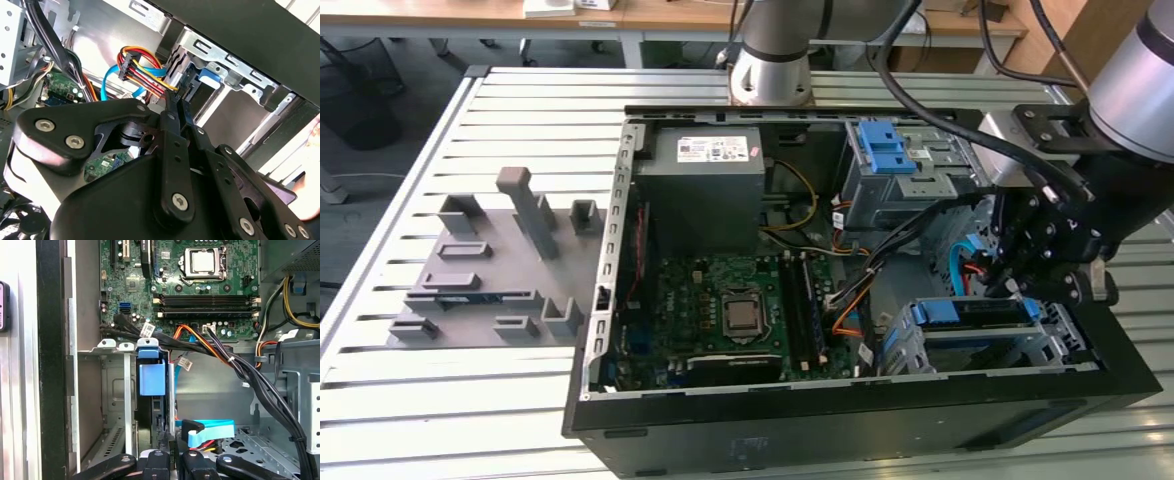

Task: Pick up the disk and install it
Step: 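Insert the first disk wire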

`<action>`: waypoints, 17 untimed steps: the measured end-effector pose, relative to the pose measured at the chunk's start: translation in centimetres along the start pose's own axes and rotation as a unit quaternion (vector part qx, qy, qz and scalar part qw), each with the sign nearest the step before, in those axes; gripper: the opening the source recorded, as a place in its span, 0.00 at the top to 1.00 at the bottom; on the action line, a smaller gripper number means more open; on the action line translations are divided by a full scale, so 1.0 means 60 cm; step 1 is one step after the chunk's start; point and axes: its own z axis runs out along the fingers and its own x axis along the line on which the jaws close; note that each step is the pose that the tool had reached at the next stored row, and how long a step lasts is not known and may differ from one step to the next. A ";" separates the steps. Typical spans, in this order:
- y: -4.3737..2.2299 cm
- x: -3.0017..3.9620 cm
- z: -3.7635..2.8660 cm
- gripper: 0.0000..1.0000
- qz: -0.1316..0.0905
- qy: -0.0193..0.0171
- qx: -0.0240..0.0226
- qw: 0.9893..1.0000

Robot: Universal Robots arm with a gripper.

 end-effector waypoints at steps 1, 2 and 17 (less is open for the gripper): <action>0.000 0.002 0.000 0.83 0.000 -0.001 0.000 1.000; 0.001 0.004 0.001 0.83 0.000 -0.002 0.000 1.000; 0.001 0.013 0.005 0.83 -0.008 -0.005 0.001 1.000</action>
